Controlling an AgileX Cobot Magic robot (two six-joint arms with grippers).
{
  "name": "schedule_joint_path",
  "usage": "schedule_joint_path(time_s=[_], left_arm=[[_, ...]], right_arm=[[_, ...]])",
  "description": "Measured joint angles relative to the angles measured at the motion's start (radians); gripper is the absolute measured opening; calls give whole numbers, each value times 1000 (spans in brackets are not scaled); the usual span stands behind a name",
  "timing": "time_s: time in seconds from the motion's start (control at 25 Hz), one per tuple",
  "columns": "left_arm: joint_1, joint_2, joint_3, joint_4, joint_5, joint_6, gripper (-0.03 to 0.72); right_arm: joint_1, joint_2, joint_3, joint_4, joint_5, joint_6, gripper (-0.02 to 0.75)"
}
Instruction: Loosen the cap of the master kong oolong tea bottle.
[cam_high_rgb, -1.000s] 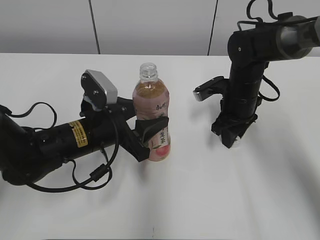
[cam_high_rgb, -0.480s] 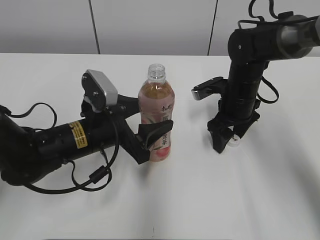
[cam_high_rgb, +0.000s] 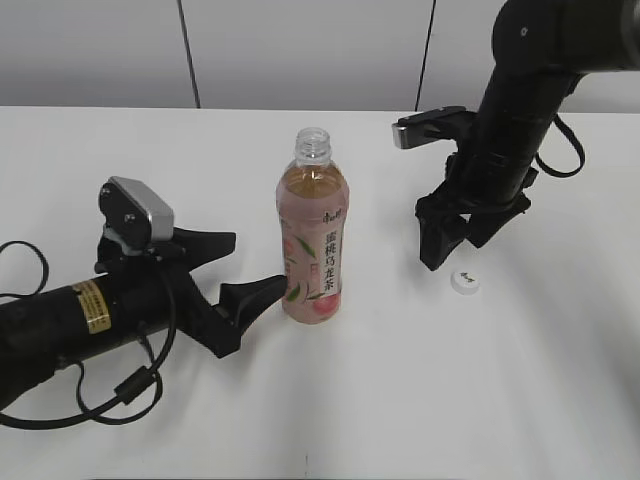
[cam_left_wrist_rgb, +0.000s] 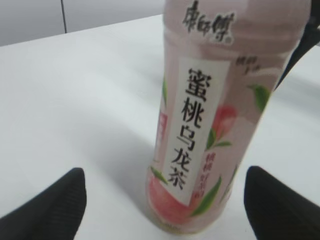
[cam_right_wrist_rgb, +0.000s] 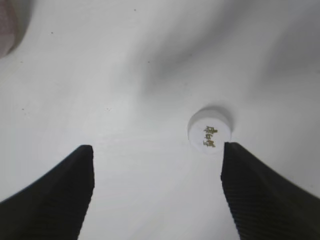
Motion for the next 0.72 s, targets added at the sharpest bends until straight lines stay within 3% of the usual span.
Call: schedule_joint_path(time_s=[0.2, 0.4, 0.52, 0.72], left_arm=[[30, -86, 85, -10, 1, -3, 578], [72, -195, 126, -114, 0, -12, 578], [141, -232, 126, -165, 11, -73, 572], [322, -250, 126, -161, 120, -120, 566]], right_arm=[[-6, -80, 40, 14, 0, 17, 595], [-6, -137, 54, 28, 8, 24, 595], [-6, -144, 54, 32, 18, 25, 595], [-6, -144, 54, 32, 25, 25, 595]])
